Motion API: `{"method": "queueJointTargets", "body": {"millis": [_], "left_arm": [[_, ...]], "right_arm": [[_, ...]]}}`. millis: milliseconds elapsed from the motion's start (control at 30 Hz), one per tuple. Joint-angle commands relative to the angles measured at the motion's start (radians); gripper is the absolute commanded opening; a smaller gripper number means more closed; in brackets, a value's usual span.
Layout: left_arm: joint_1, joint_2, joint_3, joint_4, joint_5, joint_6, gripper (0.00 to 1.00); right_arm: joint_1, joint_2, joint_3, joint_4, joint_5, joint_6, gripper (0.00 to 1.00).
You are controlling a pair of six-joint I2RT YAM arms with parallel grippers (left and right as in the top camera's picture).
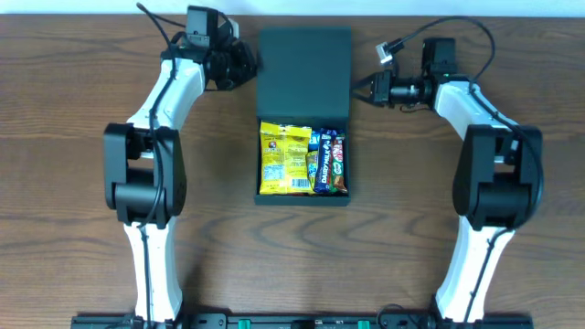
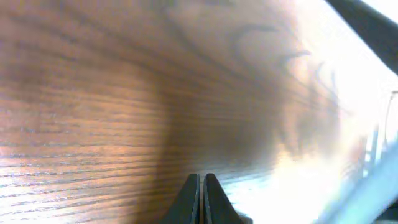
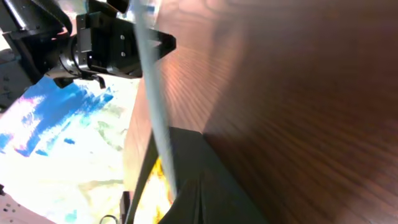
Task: Pack container
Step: 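Swing the lid closed over the box with both grippers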
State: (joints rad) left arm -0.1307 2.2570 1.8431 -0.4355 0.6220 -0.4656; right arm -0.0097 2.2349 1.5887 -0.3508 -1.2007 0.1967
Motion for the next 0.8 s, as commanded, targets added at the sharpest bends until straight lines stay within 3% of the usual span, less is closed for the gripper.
{"method": "queueJointTargets", "body": {"millis": [0,233,500,767], "left_arm": [[0.0,-0.101,0.026,0.011,0.026,0.087,0.06],[0.0,-0.2,0.026,-0.009,0.026,0.178,0.06],[-0.002,-0.303,0.026,-0.134,0.034,0.341,0.06],[-0.002,-0.341,0.026,-0.315,0.045,0.497,0.06]], "right_arm": [[0.0,-0.091,0.015,0.003,-0.076,-0.035,0.02],[0.0,-0.137,0.015,-0.001,-0.091,-0.039,0.01],[0.0,-0.211,0.015,-0.021,-0.116,-0.05,0.01],[0.0,-0.267,0.015,-0.227,-0.012,-0.11,0.01]]}}
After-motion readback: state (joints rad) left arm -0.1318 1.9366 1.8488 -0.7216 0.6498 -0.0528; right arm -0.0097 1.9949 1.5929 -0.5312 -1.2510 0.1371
